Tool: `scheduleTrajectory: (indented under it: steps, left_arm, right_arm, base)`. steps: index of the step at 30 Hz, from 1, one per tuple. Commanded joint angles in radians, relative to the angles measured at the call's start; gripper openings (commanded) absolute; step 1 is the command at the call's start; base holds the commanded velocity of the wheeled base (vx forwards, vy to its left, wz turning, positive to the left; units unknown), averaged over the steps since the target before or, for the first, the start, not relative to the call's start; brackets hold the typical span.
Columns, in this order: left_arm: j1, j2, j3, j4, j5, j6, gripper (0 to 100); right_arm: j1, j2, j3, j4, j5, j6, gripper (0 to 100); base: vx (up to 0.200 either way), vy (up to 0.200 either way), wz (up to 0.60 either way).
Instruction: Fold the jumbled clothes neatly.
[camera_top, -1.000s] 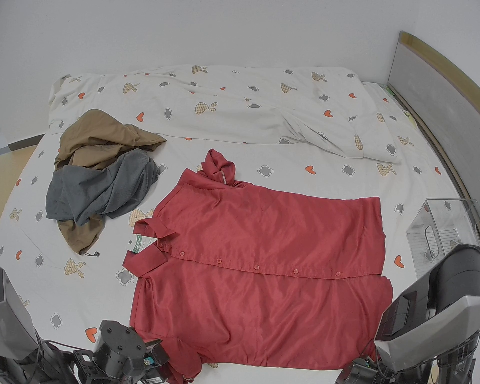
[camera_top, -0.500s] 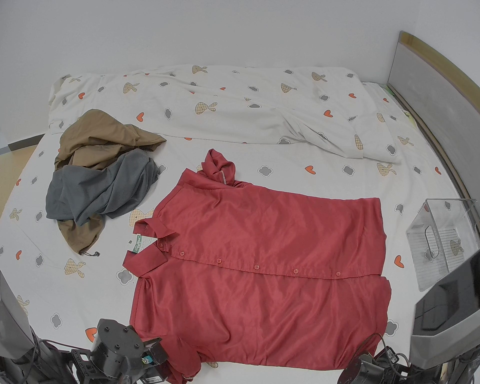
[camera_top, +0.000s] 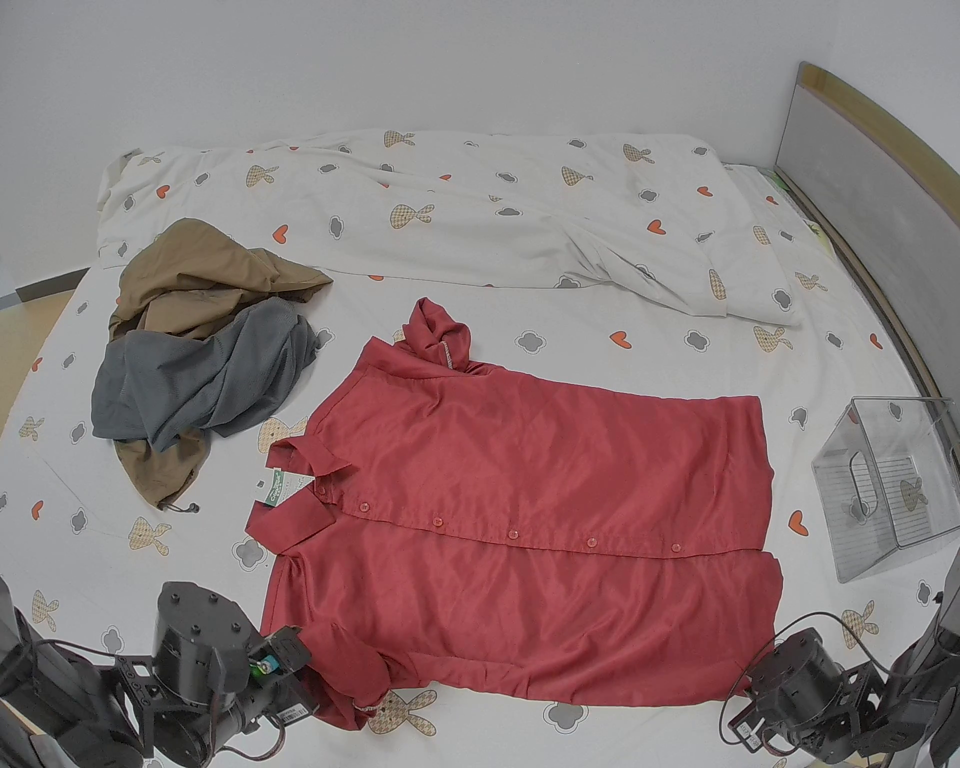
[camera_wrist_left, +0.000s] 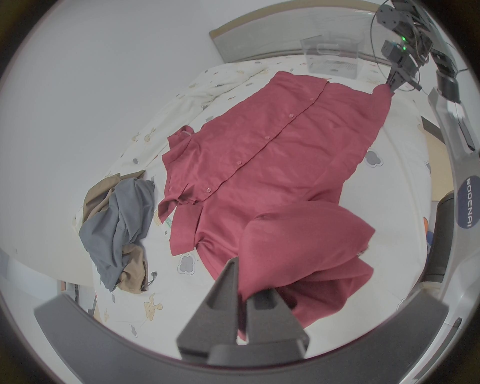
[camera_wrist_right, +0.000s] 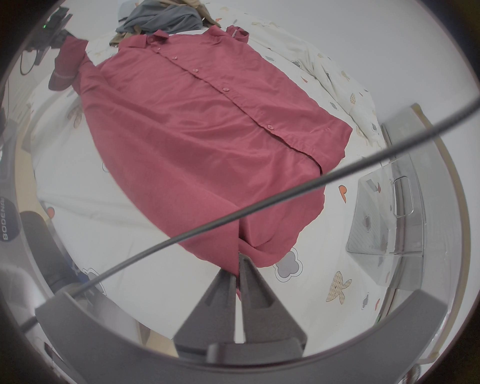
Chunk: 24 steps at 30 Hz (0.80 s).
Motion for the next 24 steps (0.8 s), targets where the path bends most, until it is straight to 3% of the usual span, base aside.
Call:
scheduleTrajectory:
  steps: [1, 7, 18, 20, 24]
  left_arm:
    - [0.055, -0.074, -0.097, 0.096, 0.001, -0.001, 0]
    - [0.103, -0.046, -0.221, 0.183, 0.001, -0.001, 0]
    - [0.130, 0.068, -0.355, 0.197, 0.001, 0.001, 0]
    - [0.132, 0.104, -0.385, 0.197, 0.001, 0.001, 0]
    - [0.146, 0.140, -0.419, 0.197, -0.001, 0.001, 0]
  right_arm:
    - [-0.083, -0.081, 0.014, -0.001, 0.059, -0.029, 0]
    - [-0.132, -0.081, -0.033, -0.003, 0.129, -0.029, 0]
    - [-0.181, -0.081, -0.138, 0.002, 0.137, -0.058, 0]
    - [-0.225, -0.081, -0.159, 0.002, 0.137, -0.110, 0]
    - [-0.271, -0.083, -0.190, 0.003, 0.139, -0.126, 0]
  base:
    - [0.000, 0.000, 0.00]
    - [0.000, 0.000, 0.00]
    - [0.000, 0.000, 0.00]
    - [0.000, 0.000, 0.00]
    - [0.000, 0.000, 0.00]
